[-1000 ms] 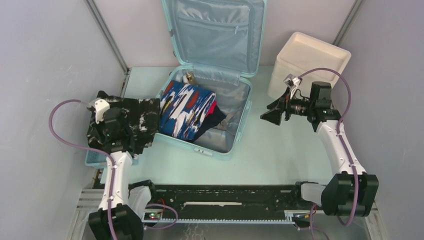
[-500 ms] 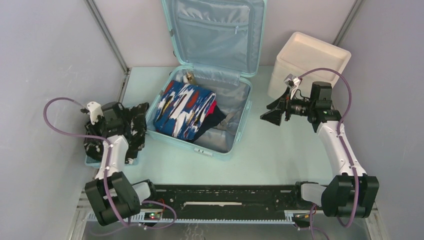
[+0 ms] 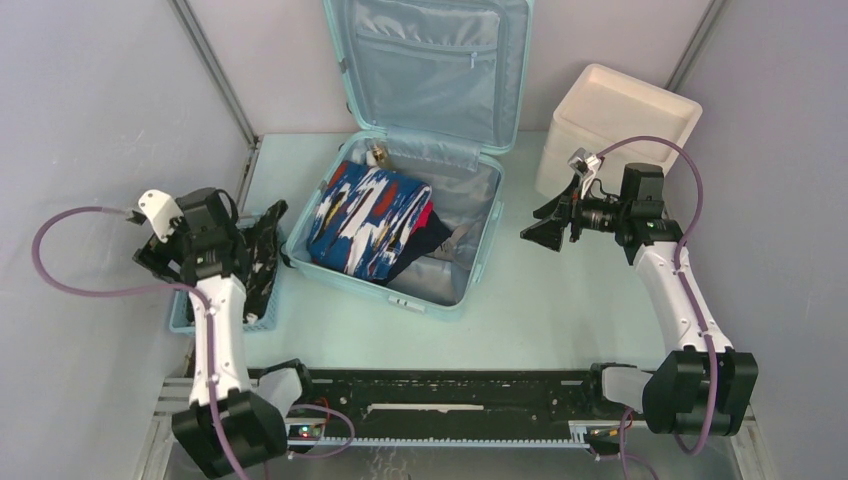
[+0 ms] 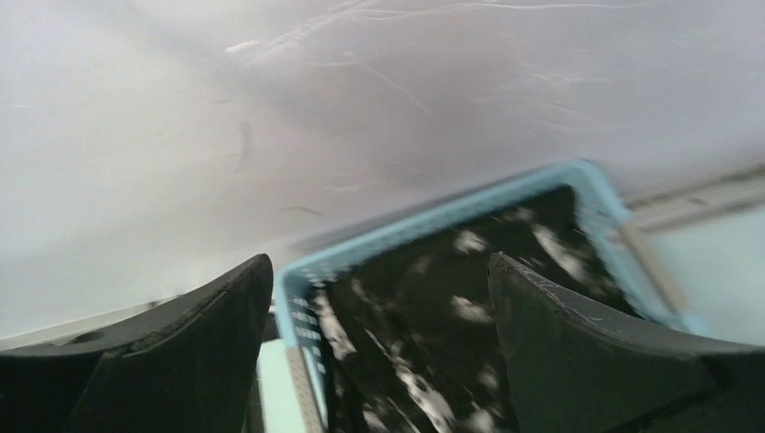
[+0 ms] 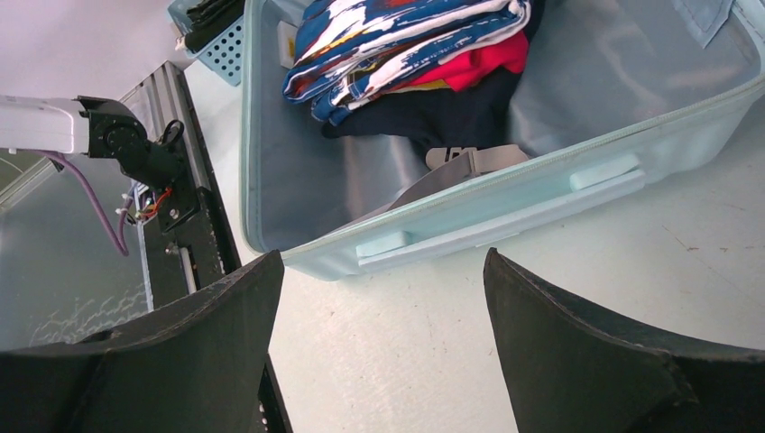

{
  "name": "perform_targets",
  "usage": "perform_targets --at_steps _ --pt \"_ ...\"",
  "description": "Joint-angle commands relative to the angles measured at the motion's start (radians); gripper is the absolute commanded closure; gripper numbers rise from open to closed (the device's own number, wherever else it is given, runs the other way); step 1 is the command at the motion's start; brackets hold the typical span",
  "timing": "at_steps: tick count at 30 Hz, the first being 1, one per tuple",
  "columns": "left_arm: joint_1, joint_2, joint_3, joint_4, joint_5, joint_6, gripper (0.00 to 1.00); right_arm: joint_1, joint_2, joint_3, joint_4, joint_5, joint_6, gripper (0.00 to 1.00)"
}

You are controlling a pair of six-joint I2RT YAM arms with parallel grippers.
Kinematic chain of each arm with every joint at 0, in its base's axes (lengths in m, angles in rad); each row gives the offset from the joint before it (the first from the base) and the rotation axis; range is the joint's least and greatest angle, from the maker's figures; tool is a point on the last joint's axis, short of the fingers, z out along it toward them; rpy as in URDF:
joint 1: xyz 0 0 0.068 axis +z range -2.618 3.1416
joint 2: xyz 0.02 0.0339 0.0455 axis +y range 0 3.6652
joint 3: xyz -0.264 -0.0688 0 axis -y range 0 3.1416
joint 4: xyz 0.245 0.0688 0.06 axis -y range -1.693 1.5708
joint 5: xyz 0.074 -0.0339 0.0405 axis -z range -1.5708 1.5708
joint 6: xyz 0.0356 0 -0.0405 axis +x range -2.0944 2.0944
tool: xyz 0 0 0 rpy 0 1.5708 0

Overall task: Open, take out, and arrange the luggage
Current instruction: Place the clothes in the bin, then pick up the clothes from the luggage.

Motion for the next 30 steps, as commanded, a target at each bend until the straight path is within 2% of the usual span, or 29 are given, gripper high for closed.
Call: perform_targets --at_steps 1,4,6,9,12,15,17,23,30 --pt "-0.019 -0.152 0.000 0.024 0.404 0.006 0.08 -0.008 -0.021 0.017 -0.009 0.000 -0.023 0.09" --pt "-0.020 -0.261 -0.086 0.151 0.861 0.090 0.08 -0.009 -0.021 0.017 -0.017 0.003 -0.041 0.09" --pt "-0.022 -0.287 -0.123 0.224 1.135 0.094 0.09 -0.009 -0.018 0.017 -0.025 0.002 -0.054 0.09" --pt "-0.059 -0.250 -0.103 0.242 1.334 0.068 0.11 -0.009 -0.011 0.017 -0.033 -0.007 -0.072 0.09" --pt "-0.142 -0.174 -0.031 0.178 1.395 0.090 0.14 -0.008 -0.007 0.017 -0.051 -0.021 -0.106 0.09" --pt "-0.265 -0.096 0.025 0.128 1.395 0.124 0.15 -0.007 -0.009 0.017 -0.067 -0.032 -0.135 0.09" --pt "-0.374 -0.047 0.056 0.109 1.337 0.149 0.15 -0.004 -0.014 0.016 -0.079 -0.034 -0.157 0.09" --pt "-0.685 0.144 0.194 0.028 1.077 0.257 0.14 -0.001 -0.011 0.017 -0.099 -0.026 -0.193 0.09" --pt "-0.912 0.426 0.389 -0.071 0.717 0.362 0.14 0.020 0.003 0.017 -0.112 0.006 -0.221 0.09"
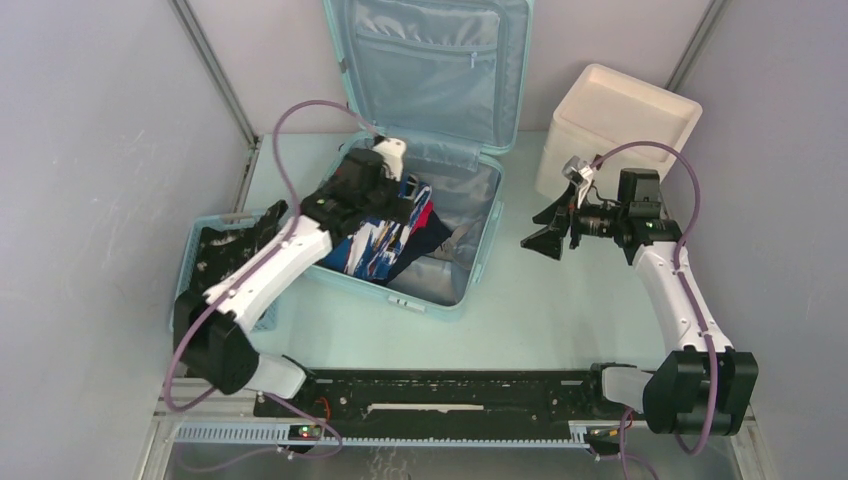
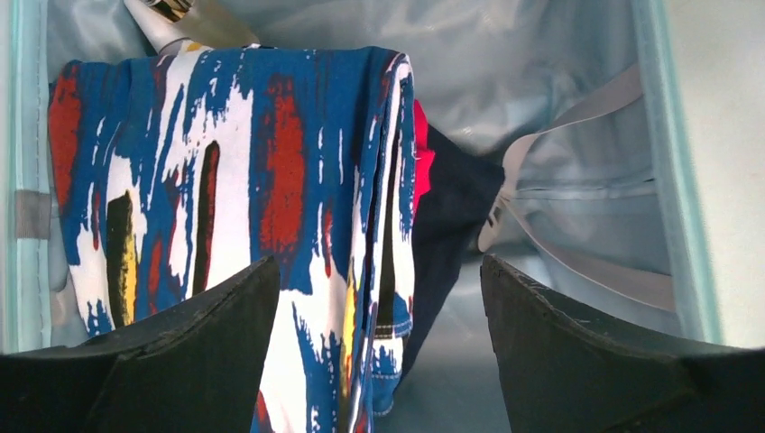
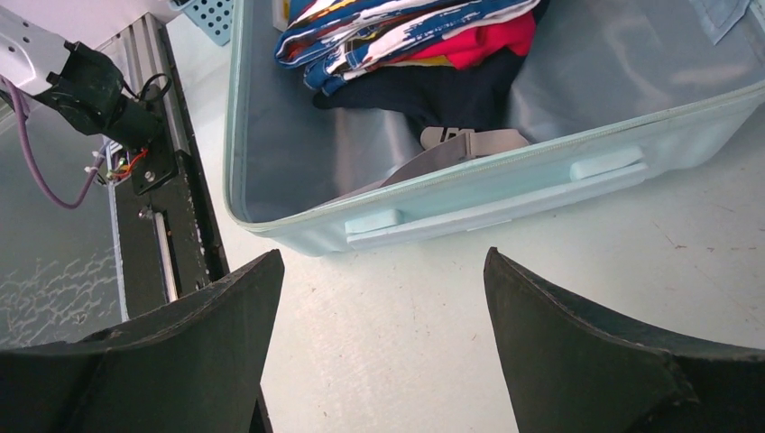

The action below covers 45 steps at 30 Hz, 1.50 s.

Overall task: Open, take out, and arrange the luggage
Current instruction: Pick up the clothes from the luggage.

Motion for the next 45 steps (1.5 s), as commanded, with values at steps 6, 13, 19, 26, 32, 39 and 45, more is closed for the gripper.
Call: perform_targets --at_steps 6,13,19,26,32,39,45 --pt "-0.155 0.235 0.159 -0.096 -0.427 0.092 0.15 0.017 0.016 0.017 -0.013 0.017 -0.053 0.09" --pt "-0.185 0.298 0.116 -0.061 -0.430 0.028 0.15 0.033 0.030 0.017 -0.019 0.033 -0.065 0.09" --pt "-0.286 0.406 0.138 -0.069 -0.710 0.017 0.14 0.034 0.041 0.017 -0.021 0.034 -0.068 0.09" --pt "-0.298 0.449 0.151 -0.077 -0.743 0.034 0.24 0.035 0.043 0.017 -0.024 0.029 -0.068 0.09" --pt "-0.299 0.487 0.149 -0.083 -0.747 0.042 0.34 0.035 0.045 0.017 -0.024 0.031 -0.066 0.09" --pt "-0.298 0.493 0.171 -0.122 -0.751 0.047 0.54 0.035 0.046 0.017 -0.025 0.029 -0.067 0.09" --pt "-0.298 0.471 0.176 -0.128 -0.753 0.063 0.87 0.036 0.048 0.016 -0.026 0.028 -0.067 0.09"
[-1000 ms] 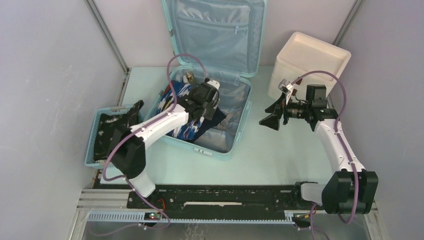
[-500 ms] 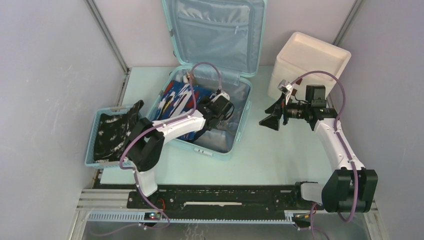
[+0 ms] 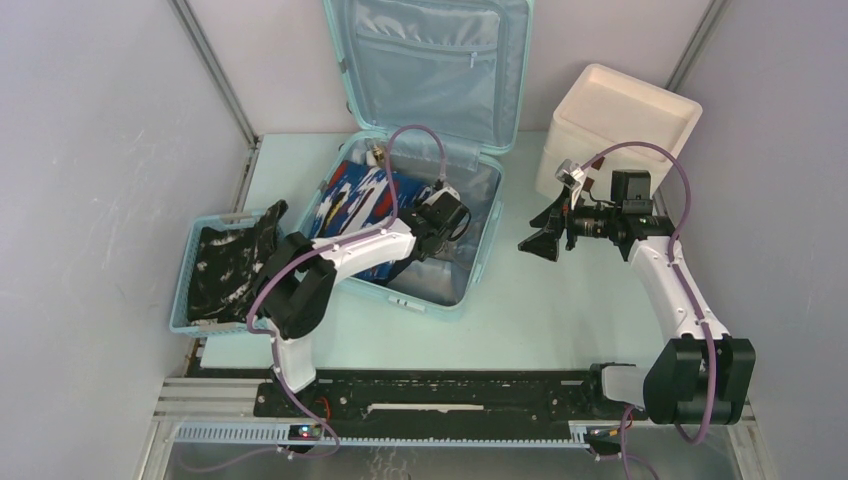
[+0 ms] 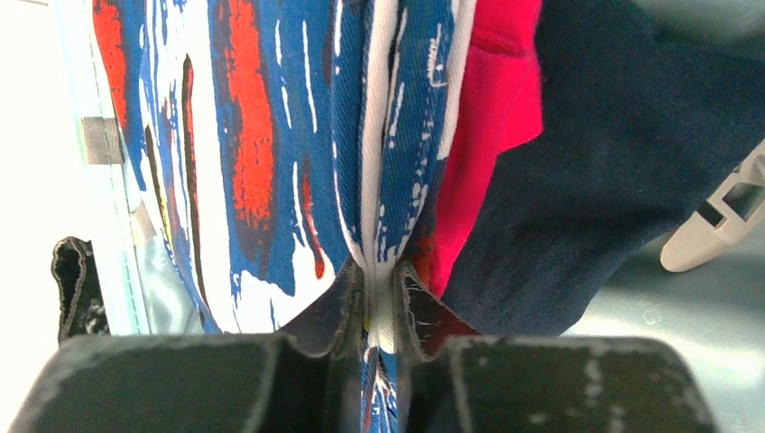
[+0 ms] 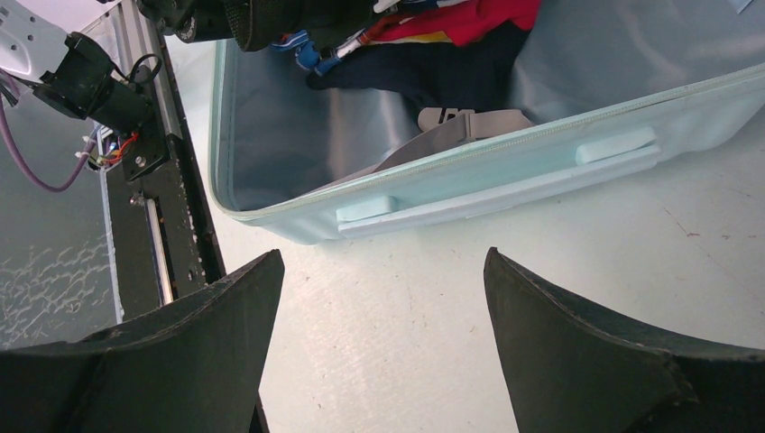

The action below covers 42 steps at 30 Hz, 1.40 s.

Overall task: Open, take out, and arrange the luggage
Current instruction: Pick up the clothes from the luggage.

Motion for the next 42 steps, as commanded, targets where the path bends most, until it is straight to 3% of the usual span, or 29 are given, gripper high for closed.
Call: perform_targets --at_steps 1,4,15,24,42 --pt "0.001 -0.041 0.055 -0.012 -0.007 0.015 0.92 0.006 0.003 0.017 0.002 -0.004 -0.015 0.09" --pt "0.001 -0.069 0.053 -0.024 -0.002 0.035 1.00 0.006 0.004 0.017 0.003 -0.004 -0.016 0.09" --pt "0.002 -0.233 -0.058 0.062 0.118 0.166 1.00 0.007 0.008 0.017 0.003 -0.016 -0.011 0.09" --pt "0.010 -0.312 -0.087 0.083 0.289 0.191 1.00 0.007 0.016 0.017 0.006 -0.031 -0.002 0.09" --pt "0.050 -0.392 -0.109 0.110 0.456 0.156 1.00 0.007 0.022 0.017 0.002 -0.064 -0.003 0.10"
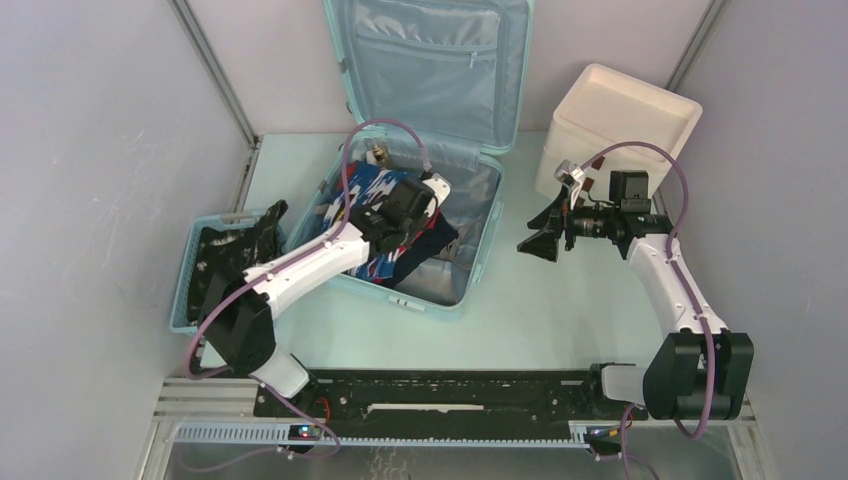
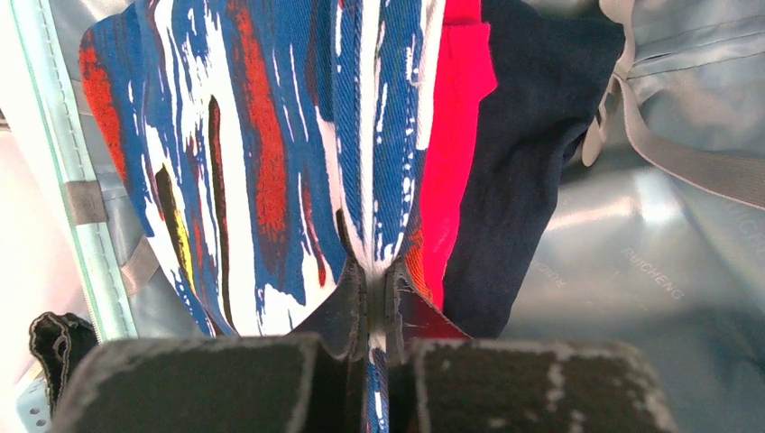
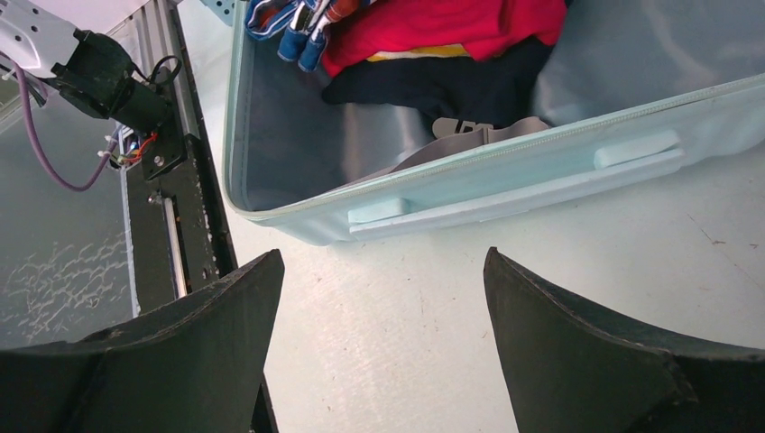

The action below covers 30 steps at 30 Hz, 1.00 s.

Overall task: Open, take out, and arrange the luggage
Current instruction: Pick up the clothes from the luggage.

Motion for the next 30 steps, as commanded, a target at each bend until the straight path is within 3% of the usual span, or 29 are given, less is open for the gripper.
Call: perform_targets --at_steps 1,20,30 --pt "0.005 -0.084 -0.005 0.089 0.104 -0.020 1.00 0.007 0.002 0.017 0.004 -0.031 -0.004 0.10" --pt "0.054 -0.110 -0.014 0.105 0.239 -0.056 1.00 0.049 -0.006 0.017 0.003 -0.047 -0.011 0.10" --pt "0.072 -0.121 -0.021 0.113 0.291 -0.065 1.00 0.124 -0.032 0.048 0.142 0.013 0.124 0.08"
